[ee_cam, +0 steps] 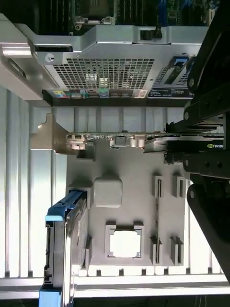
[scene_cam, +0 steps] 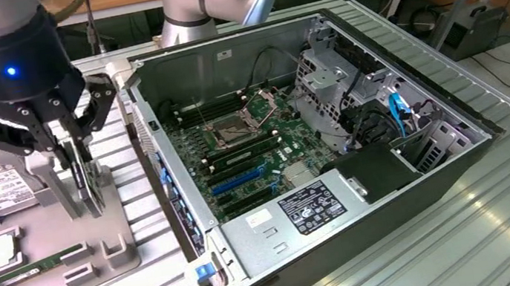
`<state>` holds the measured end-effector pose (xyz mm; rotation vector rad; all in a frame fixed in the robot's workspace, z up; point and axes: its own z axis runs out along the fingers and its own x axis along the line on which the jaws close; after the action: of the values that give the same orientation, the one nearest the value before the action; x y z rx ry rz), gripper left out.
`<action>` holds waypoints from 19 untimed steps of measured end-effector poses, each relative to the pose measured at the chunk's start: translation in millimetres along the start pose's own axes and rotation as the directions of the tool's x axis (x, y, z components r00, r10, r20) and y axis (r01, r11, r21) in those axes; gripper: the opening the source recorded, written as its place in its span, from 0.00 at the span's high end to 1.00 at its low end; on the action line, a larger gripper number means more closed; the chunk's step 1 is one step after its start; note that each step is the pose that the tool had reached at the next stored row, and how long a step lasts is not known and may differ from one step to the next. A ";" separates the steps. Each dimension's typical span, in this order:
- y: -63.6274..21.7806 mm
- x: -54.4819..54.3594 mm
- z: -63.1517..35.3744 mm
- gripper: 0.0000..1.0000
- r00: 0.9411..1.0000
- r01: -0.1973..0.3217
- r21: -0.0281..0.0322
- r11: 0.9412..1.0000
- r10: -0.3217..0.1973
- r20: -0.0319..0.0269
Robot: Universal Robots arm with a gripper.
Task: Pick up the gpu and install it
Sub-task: 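Pick up the gpu and move the gpu toward the slot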
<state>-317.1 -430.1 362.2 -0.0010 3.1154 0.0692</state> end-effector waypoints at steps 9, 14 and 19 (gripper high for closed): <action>-15.5 -30.3 -52.4 0.74 1.000 0.001 -0.006 1.000 -0.001 0.000; -17.3 -52.8 -59.1 0.74 1.000 0.000 -0.013 1.000 0.000 -0.002; -18.1 -81.2 -60.4 0.74 1.000 0.000 -0.025 1.000 0.000 -0.003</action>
<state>-237.4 -450.9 423.8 -0.0016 3.1176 0.1081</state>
